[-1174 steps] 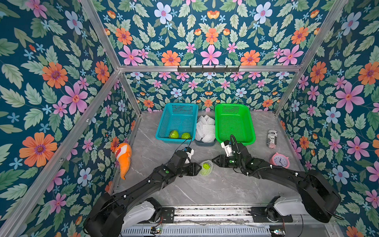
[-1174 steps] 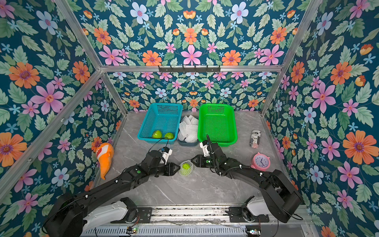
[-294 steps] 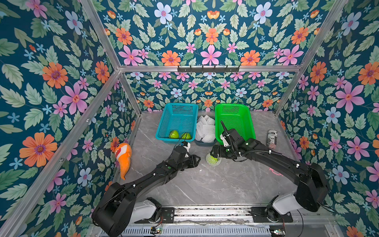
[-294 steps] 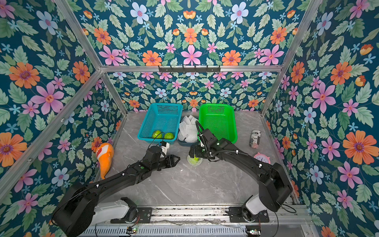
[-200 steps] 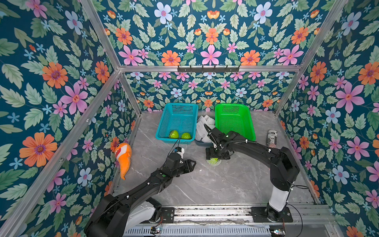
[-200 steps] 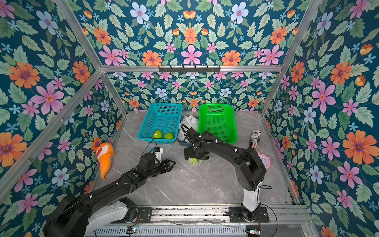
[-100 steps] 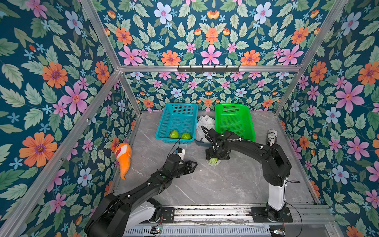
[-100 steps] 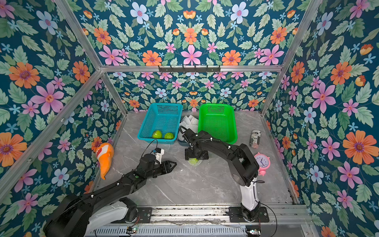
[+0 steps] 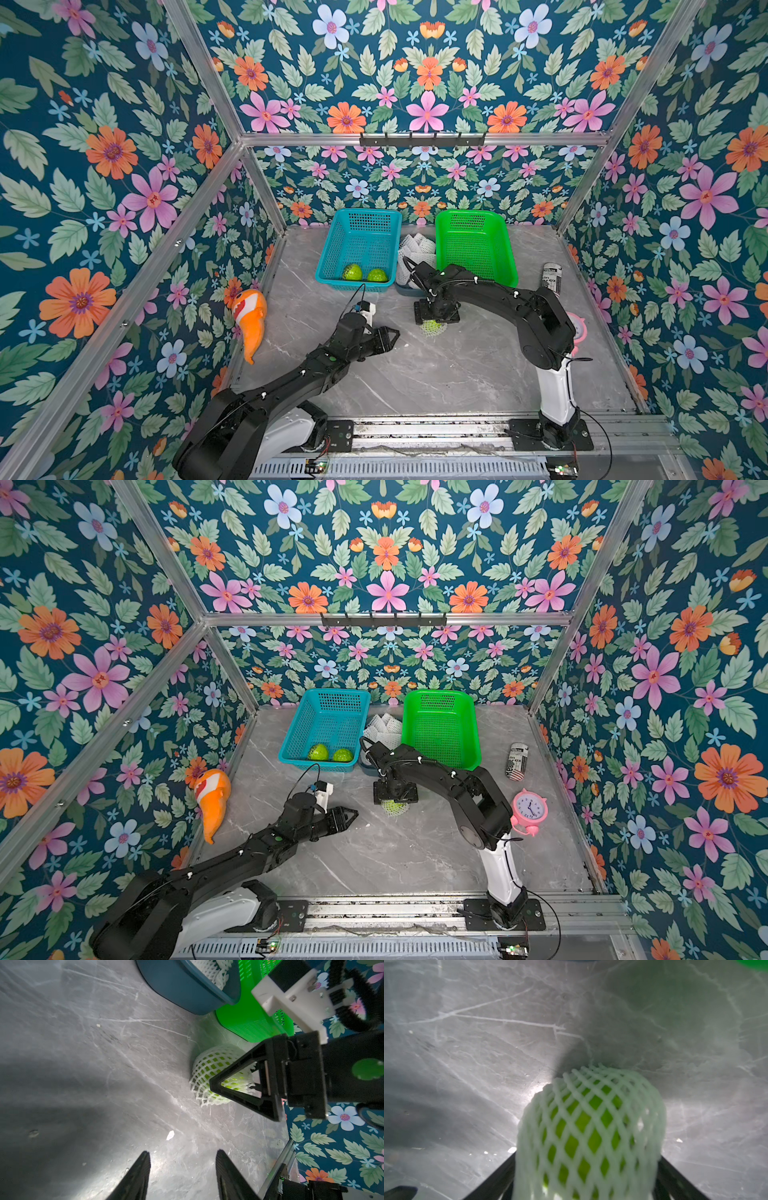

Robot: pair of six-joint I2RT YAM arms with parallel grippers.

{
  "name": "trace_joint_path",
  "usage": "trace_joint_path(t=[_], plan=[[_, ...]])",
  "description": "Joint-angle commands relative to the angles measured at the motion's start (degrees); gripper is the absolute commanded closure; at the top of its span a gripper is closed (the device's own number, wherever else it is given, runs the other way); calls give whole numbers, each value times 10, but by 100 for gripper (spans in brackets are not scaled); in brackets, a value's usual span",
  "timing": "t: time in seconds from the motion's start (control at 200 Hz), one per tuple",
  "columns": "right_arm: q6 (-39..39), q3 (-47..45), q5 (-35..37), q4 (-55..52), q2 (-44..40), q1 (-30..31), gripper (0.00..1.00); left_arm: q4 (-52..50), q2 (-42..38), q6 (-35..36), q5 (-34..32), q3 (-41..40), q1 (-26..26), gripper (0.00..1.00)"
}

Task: Sleeve custard apples in foam nets
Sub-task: Pick up the custard apple from the center of the board.

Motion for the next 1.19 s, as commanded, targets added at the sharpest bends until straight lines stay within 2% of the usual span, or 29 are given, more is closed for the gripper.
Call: trace_joint_path(t=[0.0,0.265,0.525,0.8,1.065,1.19], plan=[[-7,4,19,-20,9,1,13,16,0,-2,3,-1,1,47],[-7,12,20,-21,5,2,13,22,2,-6,6,-3,1,48],[-8,19,24,-43,-27,3,6,29,11,-9,10,-1,0,48],[-17,23,36,-37,-8,2,1,33,16,-8,15,4,1,49],[-23,24,41,-15,10,1,1,35,17,-9,16,4,0,49],[-23,31,33,-14,20,-2,6,37,18,-10,18,5,1,49]])
